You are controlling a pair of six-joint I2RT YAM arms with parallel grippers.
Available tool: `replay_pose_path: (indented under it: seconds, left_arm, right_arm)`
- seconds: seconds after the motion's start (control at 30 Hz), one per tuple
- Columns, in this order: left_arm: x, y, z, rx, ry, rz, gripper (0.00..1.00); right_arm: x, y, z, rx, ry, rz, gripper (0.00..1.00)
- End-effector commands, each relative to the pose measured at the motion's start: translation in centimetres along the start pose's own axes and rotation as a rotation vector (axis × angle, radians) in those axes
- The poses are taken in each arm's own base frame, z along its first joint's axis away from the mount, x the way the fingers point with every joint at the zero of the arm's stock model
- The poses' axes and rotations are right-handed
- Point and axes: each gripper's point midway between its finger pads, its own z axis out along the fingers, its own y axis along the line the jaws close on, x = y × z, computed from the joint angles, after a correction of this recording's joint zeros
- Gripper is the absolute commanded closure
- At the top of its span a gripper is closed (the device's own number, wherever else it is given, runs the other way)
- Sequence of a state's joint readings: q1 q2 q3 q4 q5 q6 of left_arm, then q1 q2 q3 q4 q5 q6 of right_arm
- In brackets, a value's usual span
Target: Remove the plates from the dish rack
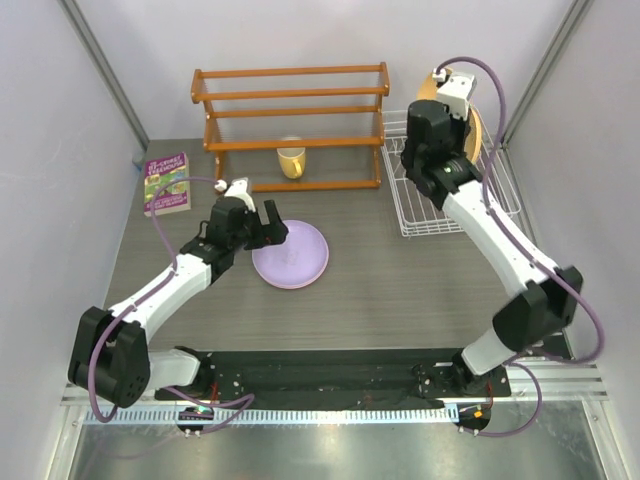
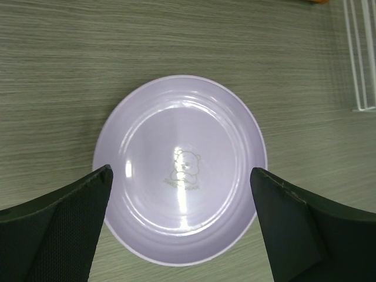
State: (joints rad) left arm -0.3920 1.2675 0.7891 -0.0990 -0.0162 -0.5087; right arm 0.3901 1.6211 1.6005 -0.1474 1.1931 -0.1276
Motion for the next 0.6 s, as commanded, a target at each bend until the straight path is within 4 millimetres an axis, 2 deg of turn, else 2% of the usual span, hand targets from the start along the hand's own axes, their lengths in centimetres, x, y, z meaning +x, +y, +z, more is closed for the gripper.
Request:
replay_pose_path:
  seconds: [0.0, 0.03, 0.07, 0.13, 0.17, 0.23, 0.27, 0.33, 0.57]
  left_arm:
    - [-2.6, -3.7, -0.9, 0.159, -0.063, -0.031, 0.00]
    - [-2.8, -4.0, -1.1, 0.171, -0.070, -0.033, 0.00]
    - [-3.0, -4.3, -1.2, 0.186, -0.077, -0.037, 0.00]
    - [-3.3, -4.8, -1.8, 0.196, -0.094, -0.041, 0.01]
    - [-4.0, -5.2, -2.0, 0.211, -0.129, -0.041, 0.01]
    - [-4.4, -6.2, -2.9, 0.251, -0.157, -0.035, 0.01]
    - [-4.6, -6.5, -3.1, 0.266, -0.173, -0.036, 0.00]
    - [-4.9, -7.5, -3.6, 0.307, -0.191, -0.036, 0.00]
    - [-4.0, -8.9, -3.5, 0.357, -0.206, -0.045, 0.01]
  right_arm:
    - [0.3, -0.2, -5.4, -0.218, 0.061, 0.158, 0.99]
    - [1.4, -0.1, -6.0, -0.263, 0.095, 0.146, 0.99]
    - [2.5, 1.1, -7.0, -0.354, 0.131, 0.148, 0.99]
    - [3.0, 1.0, -8.7, -0.427, 0.164, 0.212, 0.99]
    - [4.3, 1.6, -9.5, -0.482, 0.195, 0.211, 0.99]
    - [4.4, 1.9, -11.0, -0.560, 0.217, 0.278, 0.99]
    - [5.4, 2.4, -11.7, -0.593, 0.239, 0.277, 0.99]
    - [5.6, 3.3, -13.2, -0.675, 0.262, 0.324, 0.99]
    - [8.2, 5.4, -17.0, -0.851, 0.370, 0.386, 0.99]
